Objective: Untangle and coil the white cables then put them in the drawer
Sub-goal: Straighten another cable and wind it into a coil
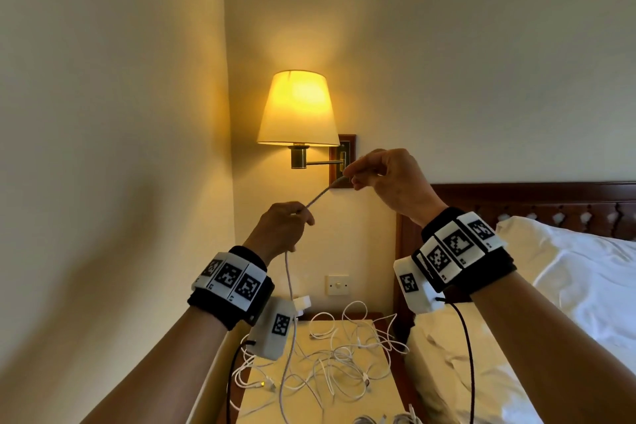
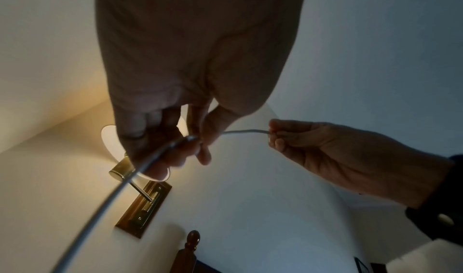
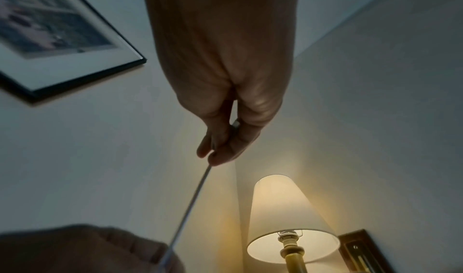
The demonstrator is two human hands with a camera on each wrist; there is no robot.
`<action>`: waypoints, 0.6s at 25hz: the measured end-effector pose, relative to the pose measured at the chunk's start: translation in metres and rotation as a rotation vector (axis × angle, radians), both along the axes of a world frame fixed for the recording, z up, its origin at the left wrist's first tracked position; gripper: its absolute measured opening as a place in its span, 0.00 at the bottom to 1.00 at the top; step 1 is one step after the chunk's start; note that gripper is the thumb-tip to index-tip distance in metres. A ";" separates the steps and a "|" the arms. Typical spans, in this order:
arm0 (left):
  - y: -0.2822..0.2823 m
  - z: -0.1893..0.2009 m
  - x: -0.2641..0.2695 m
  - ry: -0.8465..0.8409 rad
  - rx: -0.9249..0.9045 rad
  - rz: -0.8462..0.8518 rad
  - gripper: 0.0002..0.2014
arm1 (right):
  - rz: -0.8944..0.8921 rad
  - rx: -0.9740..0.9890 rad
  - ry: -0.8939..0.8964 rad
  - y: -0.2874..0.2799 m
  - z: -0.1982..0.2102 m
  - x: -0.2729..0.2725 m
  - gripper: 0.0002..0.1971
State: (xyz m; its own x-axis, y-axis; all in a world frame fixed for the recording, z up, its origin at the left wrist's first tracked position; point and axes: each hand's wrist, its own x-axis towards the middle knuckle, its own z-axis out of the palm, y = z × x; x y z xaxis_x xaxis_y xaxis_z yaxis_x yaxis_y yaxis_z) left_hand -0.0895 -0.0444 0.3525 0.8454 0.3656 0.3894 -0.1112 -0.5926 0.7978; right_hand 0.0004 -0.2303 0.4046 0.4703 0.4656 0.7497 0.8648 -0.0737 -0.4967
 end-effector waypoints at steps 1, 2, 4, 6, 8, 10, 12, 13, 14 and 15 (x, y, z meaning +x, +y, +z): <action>-0.002 0.002 0.000 0.017 0.064 -0.030 0.06 | -0.001 0.008 -0.033 0.003 0.001 0.000 0.08; -0.007 0.005 0.000 -0.001 0.106 -0.066 0.07 | -0.008 0.015 -0.078 0.006 0.001 -0.002 0.07; -0.019 0.013 0.001 -0.128 0.058 -0.161 0.12 | -0.036 0.009 -0.155 0.013 -0.001 -0.005 0.09; -0.031 0.018 0.001 -0.262 0.031 -0.164 0.09 | 0.006 -0.002 -0.141 0.018 -0.001 -0.005 0.10; -0.035 0.019 0.003 -0.343 0.027 -0.132 0.10 | 0.091 -0.003 -0.074 0.020 -0.001 -0.002 0.08; -0.036 0.017 0.002 -0.327 -0.021 -0.176 0.10 | 0.141 -0.024 -0.019 0.021 -0.001 0.000 0.09; -0.037 0.015 0.000 -0.267 -0.054 -0.249 0.10 | 0.195 -0.030 0.067 0.021 -0.003 0.001 0.11; -0.039 0.013 -0.001 -0.251 -0.076 -0.280 0.10 | 0.227 -0.005 0.147 0.021 -0.006 0.001 0.11; -0.041 0.012 -0.003 -0.247 -0.114 -0.304 0.10 | 0.254 0.035 0.255 0.022 -0.009 -0.001 0.11; -0.042 0.011 -0.003 -0.256 -0.170 -0.313 0.10 | 0.268 0.061 0.373 0.022 -0.013 -0.004 0.11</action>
